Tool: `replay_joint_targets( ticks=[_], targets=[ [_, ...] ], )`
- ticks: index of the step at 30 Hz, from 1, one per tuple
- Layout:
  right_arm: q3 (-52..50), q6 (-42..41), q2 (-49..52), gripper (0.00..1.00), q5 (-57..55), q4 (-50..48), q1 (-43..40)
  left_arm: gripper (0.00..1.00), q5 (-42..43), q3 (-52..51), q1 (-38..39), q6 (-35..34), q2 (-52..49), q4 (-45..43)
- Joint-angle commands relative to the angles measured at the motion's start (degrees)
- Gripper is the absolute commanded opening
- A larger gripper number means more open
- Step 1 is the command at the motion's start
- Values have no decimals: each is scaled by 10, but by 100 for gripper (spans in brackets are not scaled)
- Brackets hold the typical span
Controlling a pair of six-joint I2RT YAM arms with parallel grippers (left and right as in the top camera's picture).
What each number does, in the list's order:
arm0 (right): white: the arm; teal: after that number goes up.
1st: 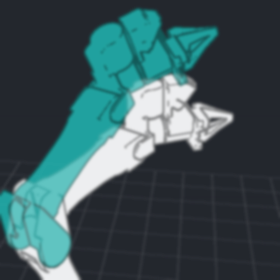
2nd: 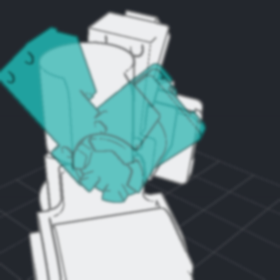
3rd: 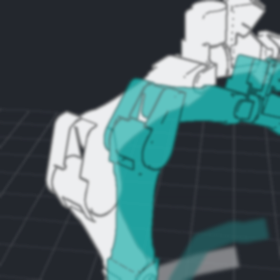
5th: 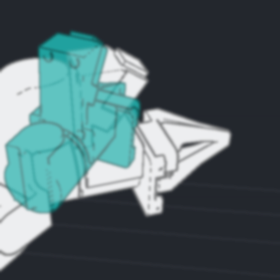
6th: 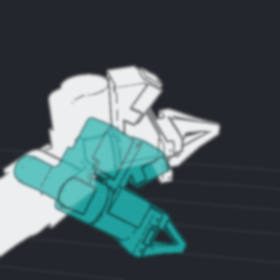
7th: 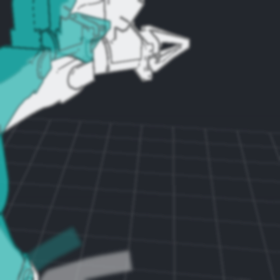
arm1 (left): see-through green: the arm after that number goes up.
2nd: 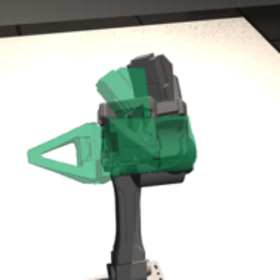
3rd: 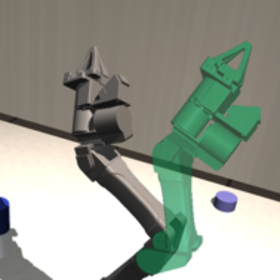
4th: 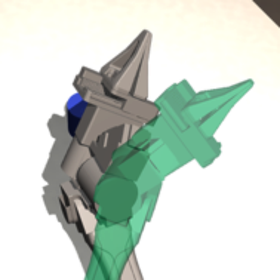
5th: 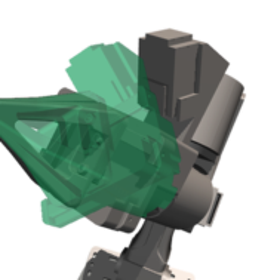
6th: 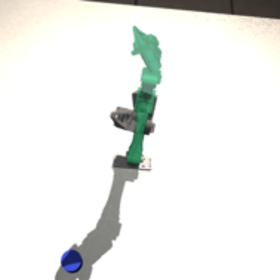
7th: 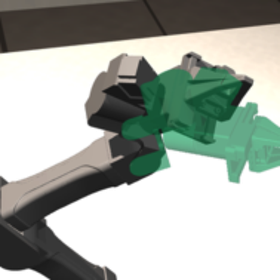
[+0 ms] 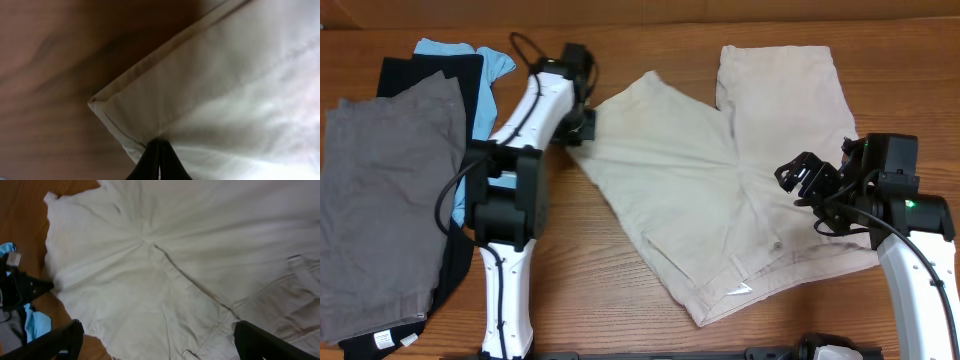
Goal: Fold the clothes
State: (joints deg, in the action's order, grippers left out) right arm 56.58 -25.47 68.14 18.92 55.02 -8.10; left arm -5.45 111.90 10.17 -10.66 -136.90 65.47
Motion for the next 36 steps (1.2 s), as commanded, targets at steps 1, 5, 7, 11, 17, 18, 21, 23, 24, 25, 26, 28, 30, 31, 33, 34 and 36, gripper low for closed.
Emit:
replay_joint_targets(
  ticks=[1, 5, 7, 11, 17, 18, 21, 23, 24, 25, 26, 28, 30, 31, 33, 34, 36],
  targets=[
    [8, 4, 0, 100, -18, -3, 5, 4, -57, -30, -72, -29, -53, 60],
    [8, 3, 4, 100, -39, -5, 5, 4, -66, -30, -122, -28, -53, 112],
    [8, 2, 10, 100, -51, -4, 5, 4, -65, -30, -140, -26, -53, 127],
    [8, 1, 38, 100, -64, -5, 5, 4, -24, -30, -158, 9, -51, 133],
    [8, -15, 95, 100, -51, 8, 5, 16, 40, -3, -128, 78, -22, 125],
    [8, -15, 103, 100, -47, 12, 5, 21, 40, 7, -118, 82, -15, 125],
    [8, -15, 120, 100, -34, 24, 5, 32, 40, 53, -83, 94, 8, 125],
    [7, -15, 128, 98, -34, 33, 6, 39, 40, 86, -60, 94, 23, 125],
    [6, -16, 130, 97, -34, 38, 6, 42, 41, 105, -49, 94, 30, 125],
    [2, -17, 130, 96, -33, 40, 7, 45, 41, 122, -39, 95, 35, 125],
    [-2, -23, 130, 96, -32, 41, 7, 47, 41, 143, -28, 100, 40, 125],
    [-15, -42, 130, 93, -33, 42, 7, 50, 55, 179, -7, 120, 47, 125],
    [-31, -61, 129, 93, -32, 34, 7, 53, 62, 212, 11, 134, 51, 125],
    [-40, -65, 128, 93, -32, 28, 7, 55, 67, 226, 18, 142, 53, 125],
    [-61, -77, 125, 93, -31, 15, 7, 57, 70, 253, 35, 156, 56, 125],
    [-70, -78, 122, 93, -29, 9, 7, 58, 70, 262, 42, 162, 57, 125],
    [-94, -78, 114, 93, -19, -9, 7, 59, 70, 280, 57, 178, 58, 124]
  ],
)
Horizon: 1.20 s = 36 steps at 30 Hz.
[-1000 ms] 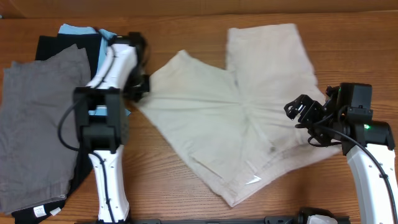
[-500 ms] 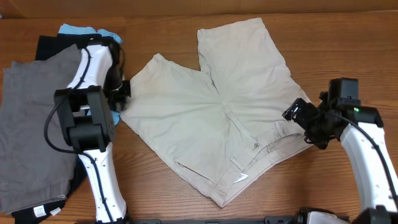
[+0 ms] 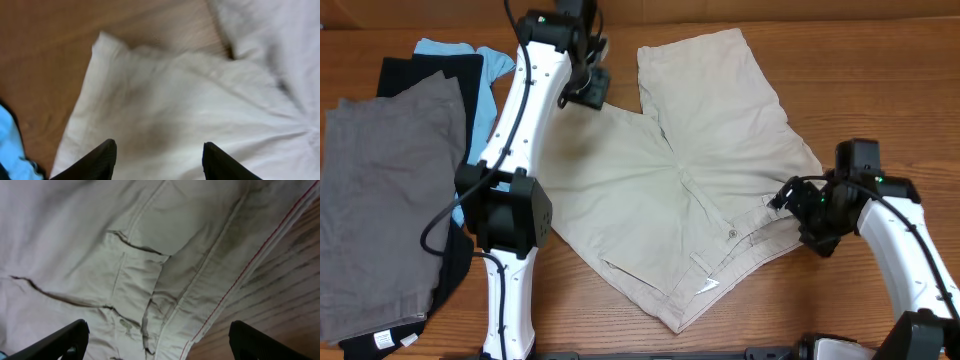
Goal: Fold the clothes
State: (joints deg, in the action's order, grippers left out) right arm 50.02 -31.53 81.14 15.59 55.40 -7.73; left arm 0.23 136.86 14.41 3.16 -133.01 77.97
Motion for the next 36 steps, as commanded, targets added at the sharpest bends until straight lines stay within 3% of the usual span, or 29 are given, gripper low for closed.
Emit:
replay_joint_targets(
  ticks=[1, 9, 15, 36],
  targets=[
    [-40, -18, -21, 92, 17, -20, 3, 60, 13, 37, 21, 47, 19, -3],
    [-90, -17, -51, 92, 23, -46, 3, 70, 75, 55, 54, 122, 19, -36],
    [-136, -17, -51, 89, 25, -117, 3, 74, 95, 55, 57, 125, 19, -66],
    [-170, -35, -27, 62, -51, -336, 3, 75, 95, 55, 58, 132, 19, -75]
  ],
)
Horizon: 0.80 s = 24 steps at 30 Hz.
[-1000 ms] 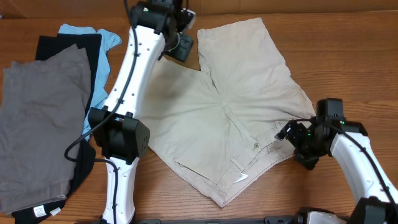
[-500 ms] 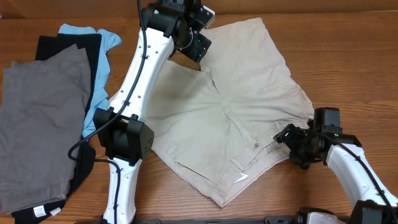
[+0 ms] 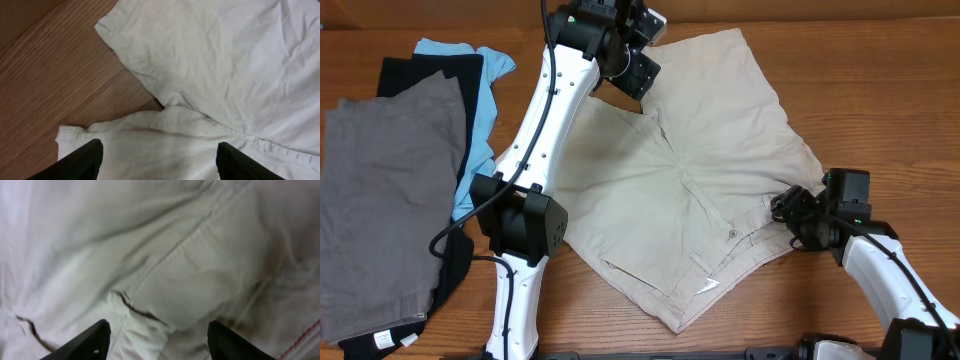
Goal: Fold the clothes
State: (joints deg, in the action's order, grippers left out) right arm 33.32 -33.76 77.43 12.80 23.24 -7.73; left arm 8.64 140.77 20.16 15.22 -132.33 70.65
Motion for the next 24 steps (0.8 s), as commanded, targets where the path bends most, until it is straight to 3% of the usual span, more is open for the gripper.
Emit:
replay_joint_targets(
  ticks=[1, 5, 12, 16, 24],
  targets=[
    [-3, -14, 17, 60, -23, -23, 3, 75, 11, 16, 0, 11, 12, -2],
    [-3, -23, 51, 55, -23, -52, 3, 75, 11, 16, 0, 11, 12, -2],
    [-2, -45, 86, 4, -19, -79, 3, 75, 11, 16, 0, 11, 12, -2],
    [7, -55, 73, 4, 2, -45, -15, 75, 11, 16, 0, 11, 12, -7],
    [58, -17, 17, 4, 3, 118, -99, 74, 11, 16, 0, 16, 12, -25]
  ],
)
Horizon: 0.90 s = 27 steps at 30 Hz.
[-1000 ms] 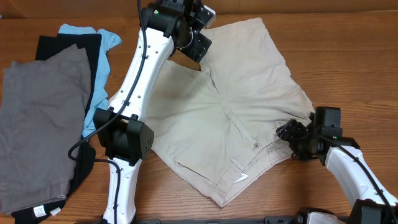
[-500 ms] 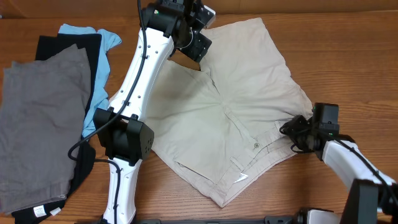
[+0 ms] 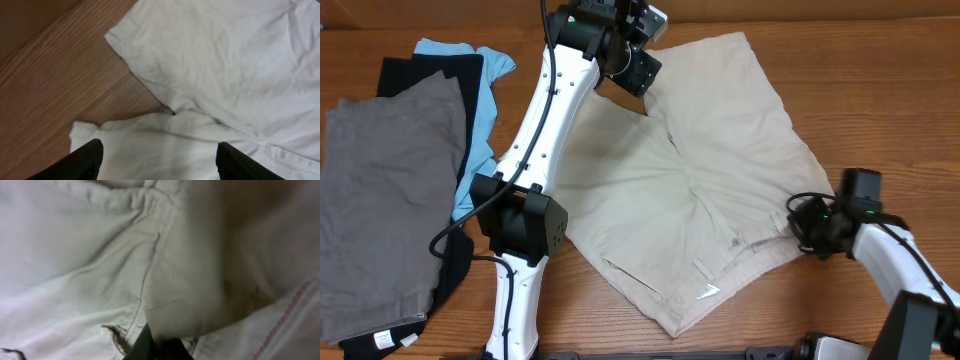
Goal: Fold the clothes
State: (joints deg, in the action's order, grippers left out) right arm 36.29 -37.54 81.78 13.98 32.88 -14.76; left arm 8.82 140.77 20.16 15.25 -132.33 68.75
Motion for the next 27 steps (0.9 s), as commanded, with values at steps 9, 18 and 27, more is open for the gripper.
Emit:
replay_joint_targets(
  ticks=[9, 18, 27],
  targets=[
    [73, 85, -38, 7, -2, 129, -86, 79, 34, 14, 3, 35, -18, -78],
    [108, 114, -38, 95, 41, 177, -86, 80, 65, 14, 45, 56, -120, -179],
    [131, 123, -38, 94, 42, 204, -86, 70, 62, 14, 80, 58, -198, -218]
  ],
)
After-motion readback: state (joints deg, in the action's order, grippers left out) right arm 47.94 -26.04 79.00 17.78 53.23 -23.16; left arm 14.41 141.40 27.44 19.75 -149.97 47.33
